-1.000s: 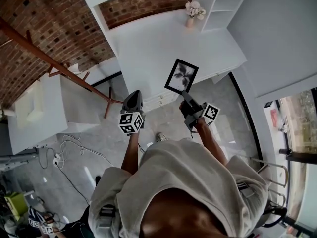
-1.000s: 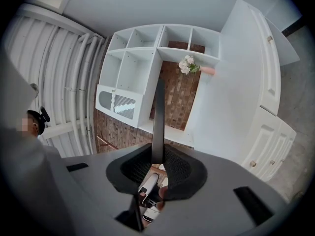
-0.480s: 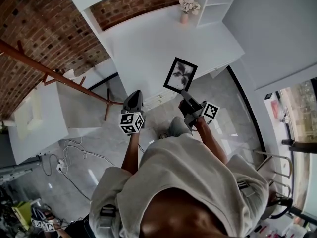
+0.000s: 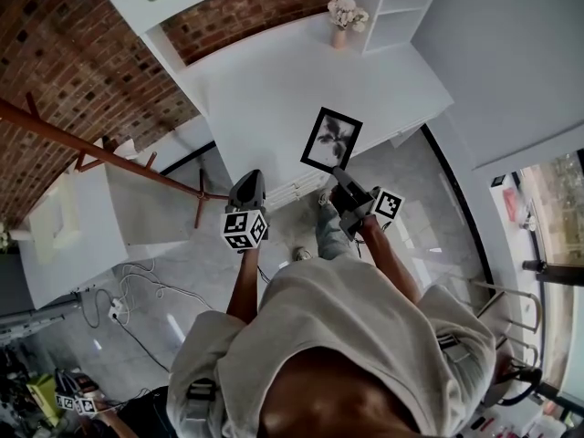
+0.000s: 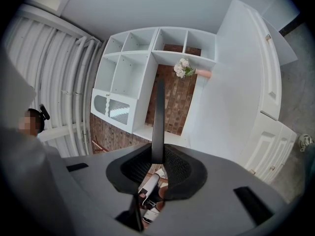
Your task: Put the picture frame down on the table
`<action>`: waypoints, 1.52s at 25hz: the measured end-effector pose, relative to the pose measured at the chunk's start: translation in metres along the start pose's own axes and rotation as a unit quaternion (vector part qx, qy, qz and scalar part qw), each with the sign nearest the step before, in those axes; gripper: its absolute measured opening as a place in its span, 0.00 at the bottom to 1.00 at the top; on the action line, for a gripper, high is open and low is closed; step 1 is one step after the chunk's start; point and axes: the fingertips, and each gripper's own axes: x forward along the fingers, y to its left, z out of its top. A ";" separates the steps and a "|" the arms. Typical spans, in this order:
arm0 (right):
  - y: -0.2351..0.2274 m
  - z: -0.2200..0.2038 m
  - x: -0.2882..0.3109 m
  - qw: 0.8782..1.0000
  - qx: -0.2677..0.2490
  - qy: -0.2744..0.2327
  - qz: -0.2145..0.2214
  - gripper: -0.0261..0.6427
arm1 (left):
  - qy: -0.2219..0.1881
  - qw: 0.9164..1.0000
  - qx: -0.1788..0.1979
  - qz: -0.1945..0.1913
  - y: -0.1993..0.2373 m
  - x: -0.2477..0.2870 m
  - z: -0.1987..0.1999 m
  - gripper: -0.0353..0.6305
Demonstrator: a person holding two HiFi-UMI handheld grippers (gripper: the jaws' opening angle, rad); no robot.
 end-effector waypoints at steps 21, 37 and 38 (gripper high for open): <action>-0.044 0.139 0.089 1.000 -0.002 0.026 0.009 0.17 | -0.003 1.000 0.007 0.010 0.001 0.172 0.063 0.08; -0.104 0.256 0.155 0.998 0.014 0.063 0.013 0.17 | 0.002 0.999 0.013 0.044 0.012 0.306 0.091 0.08; -0.108 0.261 0.159 0.998 0.015 0.065 0.012 0.17 | 0.003 0.999 0.013 0.049 0.015 0.309 0.092 0.08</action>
